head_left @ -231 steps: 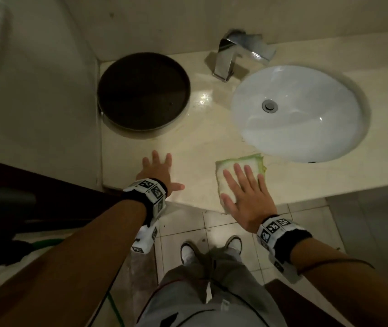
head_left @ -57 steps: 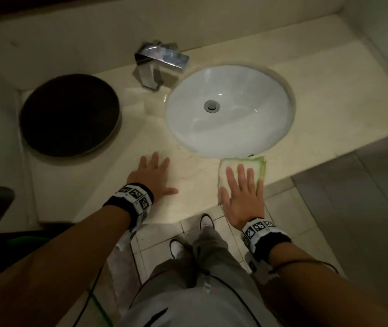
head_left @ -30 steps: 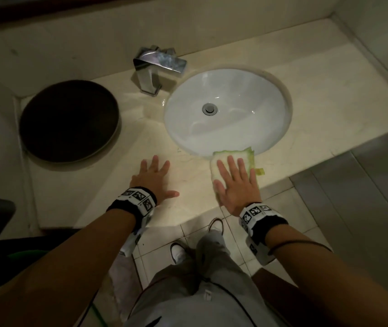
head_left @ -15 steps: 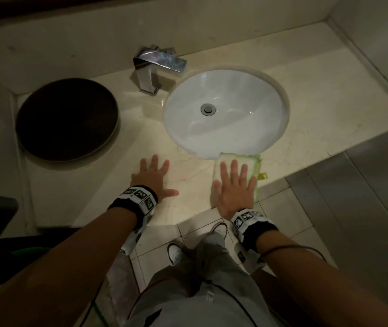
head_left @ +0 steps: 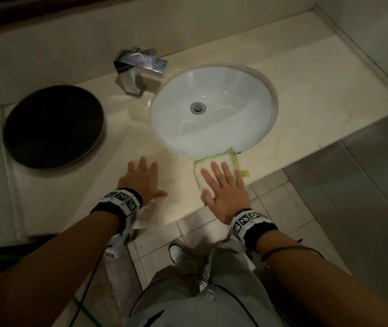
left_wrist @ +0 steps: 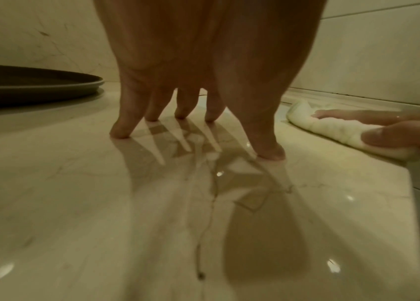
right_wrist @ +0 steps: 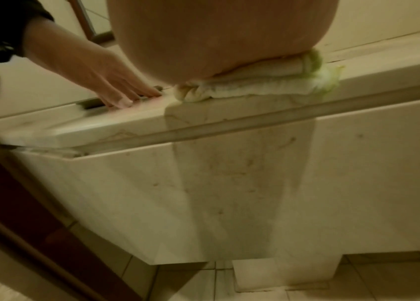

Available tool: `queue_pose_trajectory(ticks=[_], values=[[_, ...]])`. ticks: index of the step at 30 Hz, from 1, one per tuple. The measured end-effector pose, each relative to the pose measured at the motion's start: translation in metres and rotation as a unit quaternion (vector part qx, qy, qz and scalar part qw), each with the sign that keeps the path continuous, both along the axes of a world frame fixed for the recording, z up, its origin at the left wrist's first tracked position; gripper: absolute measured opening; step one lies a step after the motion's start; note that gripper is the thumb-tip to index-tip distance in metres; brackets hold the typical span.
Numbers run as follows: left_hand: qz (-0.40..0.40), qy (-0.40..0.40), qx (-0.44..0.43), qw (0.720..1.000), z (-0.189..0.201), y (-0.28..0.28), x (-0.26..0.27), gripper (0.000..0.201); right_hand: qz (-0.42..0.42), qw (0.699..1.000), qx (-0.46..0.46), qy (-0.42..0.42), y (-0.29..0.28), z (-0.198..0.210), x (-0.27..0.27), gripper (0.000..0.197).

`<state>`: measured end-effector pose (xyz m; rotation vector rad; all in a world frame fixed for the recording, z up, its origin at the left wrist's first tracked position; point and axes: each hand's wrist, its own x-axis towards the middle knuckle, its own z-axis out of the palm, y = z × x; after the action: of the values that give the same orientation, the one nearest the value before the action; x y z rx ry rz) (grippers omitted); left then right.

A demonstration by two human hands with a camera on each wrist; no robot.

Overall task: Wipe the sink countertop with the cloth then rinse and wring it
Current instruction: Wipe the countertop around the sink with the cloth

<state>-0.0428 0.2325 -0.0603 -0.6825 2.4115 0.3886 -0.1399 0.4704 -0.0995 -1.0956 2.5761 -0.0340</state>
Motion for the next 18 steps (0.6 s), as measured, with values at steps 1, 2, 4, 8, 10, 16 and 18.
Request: queue_pose_trajectory(ticks=[1, 2, 4, 8, 10, 16, 18], values=[[0.004, -0.002, -0.002, 1.000, -0.003, -0.001, 0.000, 0.106, -0.012, 1.000, -0.004, 0.001, 0.007, 0.000, -0.010, 0.064], [0.009, -0.003, -0.003, 1.000, -0.005, -0.003, 0.001, 0.106, -0.026, 1.000, -0.006, -0.001, 0.013, 0.000, -0.021, 0.064], [0.018, 0.002, -0.006, 1.000, -0.003, -0.004, -0.002, 0.099, -0.057, 0.998, -0.004, 0.000, 0.030, -0.002, -0.049, 0.065], [0.014, 0.068, -0.003, 0.998, 0.014, 0.013, -0.025, 0.080, -0.143, 0.990, -0.002, 0.010, 0.064, -0.003, -0.108, 0.066], [0.002, 0.106, 0.011, 0.994, 0.020, 0.030, -0.039, 0.072, -0.174, 0.985, 0.010, -0.012, 0.070, 0.000, -0.124, 0.064], [-0.021, 0.135, 0.055, 0.989, 0.022, 0.086, -0.077, 0.058, -0.148, 0.989, -0.006, -0.022, 0.051, 0.000, -0.095, 0.067], [-0.032, 0.136, 0.062, 0.988, 0.021, 0.103, -0.090, 0.055, -0.085, 0.996, -0.010, -0.021, 0.048, -0.001, -0.080, 0.065]])
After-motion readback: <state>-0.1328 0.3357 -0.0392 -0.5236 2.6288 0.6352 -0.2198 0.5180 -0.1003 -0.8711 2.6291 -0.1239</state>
